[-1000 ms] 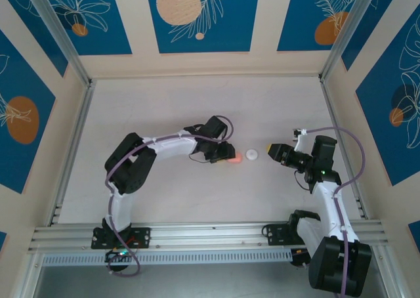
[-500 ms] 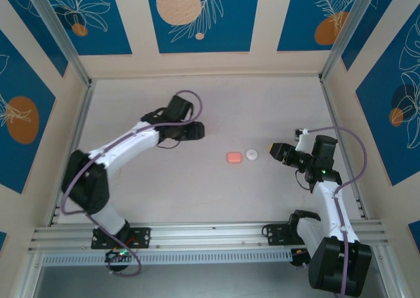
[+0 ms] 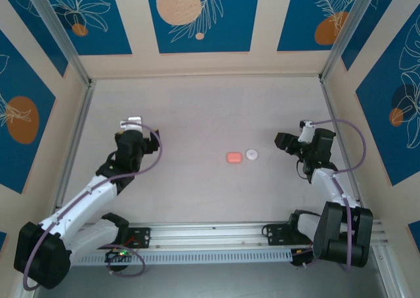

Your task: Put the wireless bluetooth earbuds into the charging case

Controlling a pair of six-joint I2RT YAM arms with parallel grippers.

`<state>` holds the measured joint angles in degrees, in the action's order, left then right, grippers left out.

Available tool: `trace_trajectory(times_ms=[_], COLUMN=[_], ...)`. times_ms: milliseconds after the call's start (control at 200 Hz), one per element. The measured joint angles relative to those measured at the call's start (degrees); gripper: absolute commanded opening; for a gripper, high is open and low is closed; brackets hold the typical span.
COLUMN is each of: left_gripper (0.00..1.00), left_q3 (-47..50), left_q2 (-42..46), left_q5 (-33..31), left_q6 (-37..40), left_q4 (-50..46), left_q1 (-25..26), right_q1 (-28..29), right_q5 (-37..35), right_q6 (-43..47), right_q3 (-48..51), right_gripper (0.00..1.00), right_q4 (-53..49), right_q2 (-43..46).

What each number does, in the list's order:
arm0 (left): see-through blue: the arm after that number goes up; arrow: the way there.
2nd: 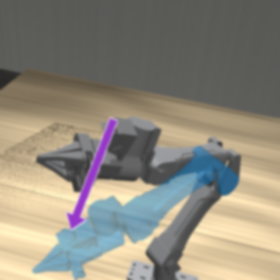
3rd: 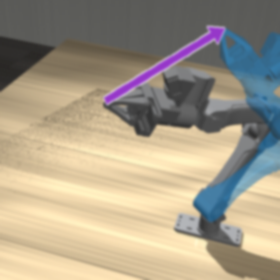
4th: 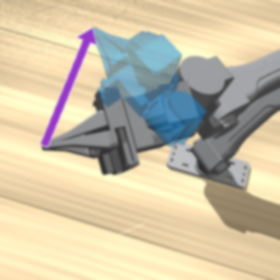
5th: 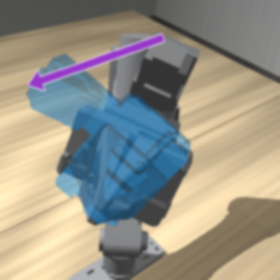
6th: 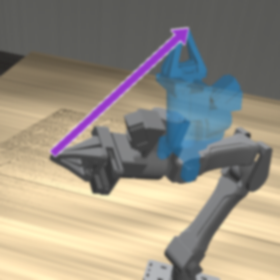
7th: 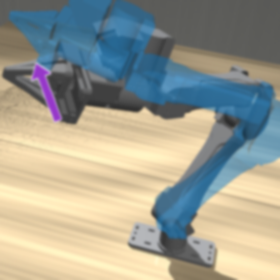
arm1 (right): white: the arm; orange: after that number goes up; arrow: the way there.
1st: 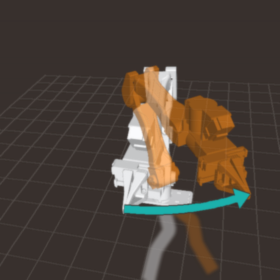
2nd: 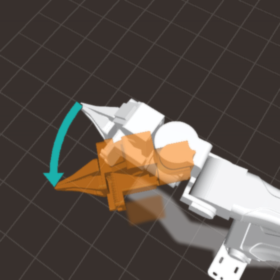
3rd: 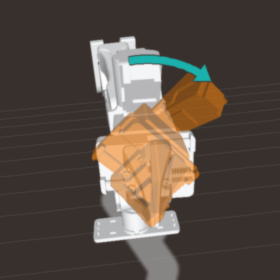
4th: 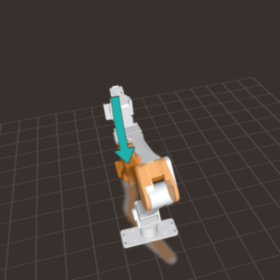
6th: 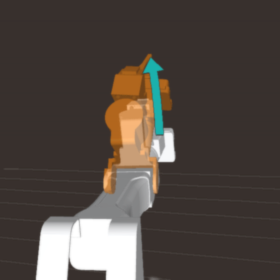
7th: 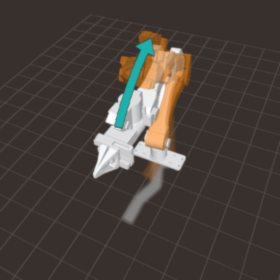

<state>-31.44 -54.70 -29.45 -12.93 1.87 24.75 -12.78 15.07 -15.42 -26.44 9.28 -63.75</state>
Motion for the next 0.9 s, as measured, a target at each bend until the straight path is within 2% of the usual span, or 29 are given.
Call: trace_trajectory(times_ms=[110, 240, 385, 630, 740, 835, 900], left_gripper=[1.0, 1.0, 1.0, 1.0, 1.0, 1.0, 1.0], left_q3=[8.7, 15.9, 18.3, 19.5, 21.0, 21.1, 18.9], left_q2=[0.7, -2.1, -12.8, -33.8, -36.0, -37.2, -37.0], left_q5=[-3.7, -4.6, -4.1, -1.0, 1.8, 5.7, 6.9], left_q6=[6.4, 12.3, 17.6, 23.9, 24.0, 22.9, 21.4], left_q4=[10.3, 22.8, 37.5, 63.8, 69.0, 72.4, 68.3], left_q1=[-0.6, -2.1, -4.4, -5.2, -7.0, -11.1, -13.1], right_q1=[0.2, 1.3, 3.8, 6.7, 5.9, 5.6, 5.7], right_q5=[-1.1, -3.0, -5.3, -9.6, -10.2, -10.1, -10.0], right_q6=[0.8, 2.0, 4.5, 8.3, 8.4, 8.4, 8.2], right_q3=[0.0, 1.9, 5.6, 10.1, 10.4, 10.4, 10.3], right_gripper=[0.99, 0.99, 0.99, 0.99, 0.99, 0.99, 0.99], right_q4=[3.4, 8.2, 12.8, 21.9, 27.5, 29.7, 30.9], right_q2=[-1.7, -2.1, -2.0, -2.9, -5.7, -8.0, -9.3])
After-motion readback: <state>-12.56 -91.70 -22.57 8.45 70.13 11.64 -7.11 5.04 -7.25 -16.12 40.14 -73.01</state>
